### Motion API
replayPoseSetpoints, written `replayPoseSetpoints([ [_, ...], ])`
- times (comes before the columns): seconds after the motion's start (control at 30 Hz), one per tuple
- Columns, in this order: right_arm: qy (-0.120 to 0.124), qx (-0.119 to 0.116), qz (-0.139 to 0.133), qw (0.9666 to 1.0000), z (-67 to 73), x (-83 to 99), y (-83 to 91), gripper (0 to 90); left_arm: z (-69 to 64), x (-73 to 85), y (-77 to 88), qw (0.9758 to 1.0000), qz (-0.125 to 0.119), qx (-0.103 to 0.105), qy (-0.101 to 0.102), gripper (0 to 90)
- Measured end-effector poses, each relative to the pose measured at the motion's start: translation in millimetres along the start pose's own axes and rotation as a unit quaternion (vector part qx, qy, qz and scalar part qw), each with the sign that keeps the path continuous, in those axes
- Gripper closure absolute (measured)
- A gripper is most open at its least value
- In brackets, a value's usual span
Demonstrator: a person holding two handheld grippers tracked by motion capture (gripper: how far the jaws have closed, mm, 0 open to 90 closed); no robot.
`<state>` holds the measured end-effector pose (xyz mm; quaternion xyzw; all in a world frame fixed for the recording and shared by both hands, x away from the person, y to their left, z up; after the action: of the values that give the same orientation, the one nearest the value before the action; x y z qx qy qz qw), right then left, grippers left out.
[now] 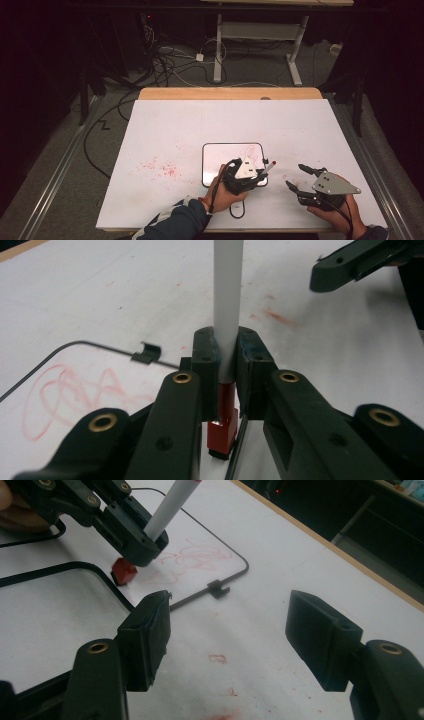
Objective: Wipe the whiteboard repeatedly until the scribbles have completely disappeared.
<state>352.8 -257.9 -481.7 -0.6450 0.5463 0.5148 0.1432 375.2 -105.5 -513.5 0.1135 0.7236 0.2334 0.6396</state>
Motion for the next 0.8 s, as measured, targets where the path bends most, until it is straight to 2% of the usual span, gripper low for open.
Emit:
replayPoseSetpoints([
  [0.17,0.001,0.002,-0.001,1.0,-0.8,-0.8,0.7,34.8,5.4,16.6,14.0,0.9995,0.029,-0.005,-0.005,78.7],
  [0.23,0.001,0.003,-0.002,1.0,-0.5,-1.4,0.7,34.9,8.4,21.7,18.9,0.9995,0.031,-0.007,0.004,78.7],
  [0.47,0.002,-0.002,-0.002,1.0,1.5,-2.6,-0.5,35.2,11.4,25.6,31.2,0.9992,0.037,-0.011,0.005,78.7],
  [0.67,-0.009,-0.017,-0.003,0.9998,5.4,-7.3,-4.4,36.3,10.0,18.6,42.0,0.9997,0.017,-0.015,0.001,78.7],
  [0.8,-0.033,-0.039,-0.016,0.9985,10.1,-18.6,-8.4,37.7,8.5,13.2,45.1,0.9999,0.003,-0.012,-0.001,78.7],
])
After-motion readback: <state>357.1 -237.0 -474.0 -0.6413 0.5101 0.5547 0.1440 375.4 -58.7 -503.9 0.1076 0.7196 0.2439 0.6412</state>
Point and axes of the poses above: each handheld gripper's, and its own axes: y roughly backward along the jaws, x roughly out of its underside, z roughly to its left, the point moved 9 cm from there along -y, roughly forward along the jaws, and after that the axes turned 12 degrees about x, right-handed, at the moved point
